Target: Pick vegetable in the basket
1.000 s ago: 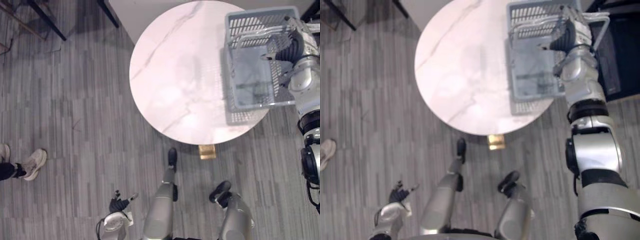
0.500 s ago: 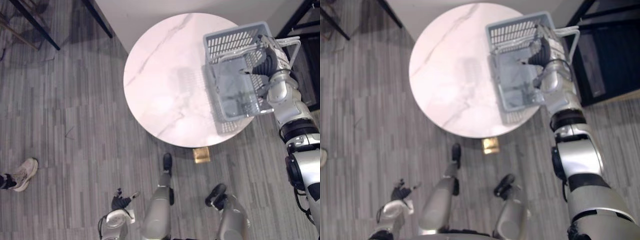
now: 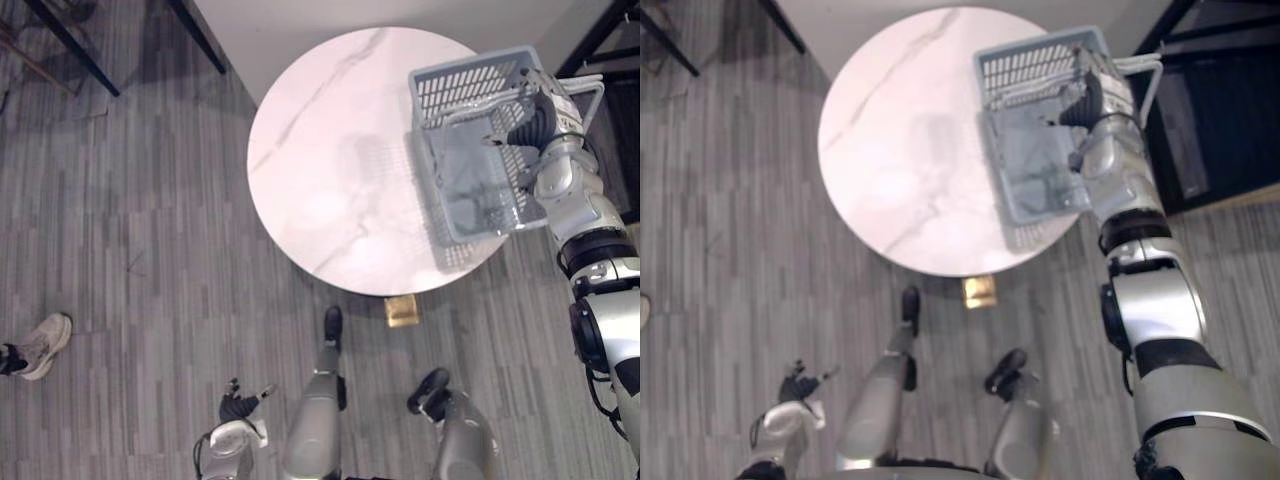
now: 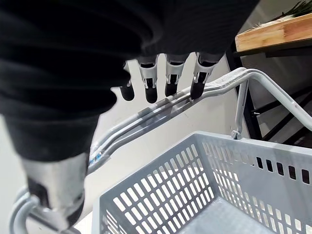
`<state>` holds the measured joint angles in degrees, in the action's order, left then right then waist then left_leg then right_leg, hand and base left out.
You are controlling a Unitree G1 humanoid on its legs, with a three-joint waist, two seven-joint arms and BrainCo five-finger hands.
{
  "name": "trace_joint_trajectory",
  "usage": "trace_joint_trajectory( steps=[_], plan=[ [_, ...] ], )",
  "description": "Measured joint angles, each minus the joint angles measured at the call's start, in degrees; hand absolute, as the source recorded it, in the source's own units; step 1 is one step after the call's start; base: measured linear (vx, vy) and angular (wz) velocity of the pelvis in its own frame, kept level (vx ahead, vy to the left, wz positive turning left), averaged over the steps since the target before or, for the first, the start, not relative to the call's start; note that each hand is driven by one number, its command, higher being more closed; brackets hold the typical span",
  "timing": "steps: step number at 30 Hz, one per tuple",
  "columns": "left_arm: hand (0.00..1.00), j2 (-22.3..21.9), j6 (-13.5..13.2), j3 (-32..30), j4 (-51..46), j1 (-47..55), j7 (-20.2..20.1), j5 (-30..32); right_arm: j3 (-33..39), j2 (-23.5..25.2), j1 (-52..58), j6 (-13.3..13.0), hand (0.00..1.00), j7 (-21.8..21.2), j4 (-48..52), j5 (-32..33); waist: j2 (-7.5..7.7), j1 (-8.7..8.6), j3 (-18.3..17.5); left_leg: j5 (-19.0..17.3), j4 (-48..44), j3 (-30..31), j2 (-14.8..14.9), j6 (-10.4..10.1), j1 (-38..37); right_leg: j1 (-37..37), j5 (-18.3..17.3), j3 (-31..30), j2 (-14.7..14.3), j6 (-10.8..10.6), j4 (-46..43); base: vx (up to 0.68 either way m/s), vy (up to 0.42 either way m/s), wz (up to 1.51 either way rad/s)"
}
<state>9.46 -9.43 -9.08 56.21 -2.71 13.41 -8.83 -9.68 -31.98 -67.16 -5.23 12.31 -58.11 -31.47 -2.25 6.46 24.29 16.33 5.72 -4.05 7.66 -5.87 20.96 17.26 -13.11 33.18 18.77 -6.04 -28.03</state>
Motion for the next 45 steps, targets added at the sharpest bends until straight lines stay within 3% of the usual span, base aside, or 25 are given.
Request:
trace_joint_trajectory(
  steps=[8,20,28,39,45],
  plan=[
    [0.00,0.0,0.0,-1.3,-0.3,-0.5,0.0,0.0,-4.6,0.0,0.0,1.1,0.00,-3.0,6.8,-0.1,0.92,-0.30,-0.2,-0.1,0.1,-0.6,1.1,-0.4,-0.1,0.0,0.2,-0.3,-1.0,0.2,0.7,0.01,-0.045,-0.05],
    [0.00,-0.4,0.0,-2.7,-0.3,-0.5,1.1,0.0,-7.2,0.5,0.0,0.9,0.00,-3.1,14.7,-0.1,2.74,-0.98,-0.2,-0.2,-0.1,-1.6,1.6,-0.6,-0.2,0.2,0.2,-0.9,-1.6,0.2,0.9,0.03,-0.045,-0.03],
    [0.00,-0.3,0.0,-2.6,-0.3,-0.5,1.5,-0.1,-9.4,0.5,0.0,0.6,0.00,-3.1,13.9,-2.3,2.74,-1.07,-0.2,-0.3,0.2,-1.4,1.7,-0.8,-0.1,0.3,0.2,-0.8,-1.6,0.2,0.8,0.00,-0.037,0.00],
    [0.00,-0.2,0.0,-2.5,-0.4,-0.4,2.0,-0.1,-9.4,-1.2,-3.2,-0.4,0.00,-2.6,2.8,-7.7,2.55,-0.60,-0.1,0.0,0.0,1.7,0.7,-0.6,1.9,0.5,0.0,1.1,-1.1,0.4,0.3,0.02,-0.040,0.11],
    [0.00,-0.2,-0.1,-2.5,-1.6,-0.3,2.0,-0.1,-9.4,-2.3,-6.0,-0.4,0.00,-1.1,0.3,-9.2,1.47,0.05,0.5,-0.2,0.2,2.5,0.1,-0.8,2.8,1.1,-0.1,1.5,-0.6,0.5,0.0,-0.01,-0.025,0.06]
  ],
)
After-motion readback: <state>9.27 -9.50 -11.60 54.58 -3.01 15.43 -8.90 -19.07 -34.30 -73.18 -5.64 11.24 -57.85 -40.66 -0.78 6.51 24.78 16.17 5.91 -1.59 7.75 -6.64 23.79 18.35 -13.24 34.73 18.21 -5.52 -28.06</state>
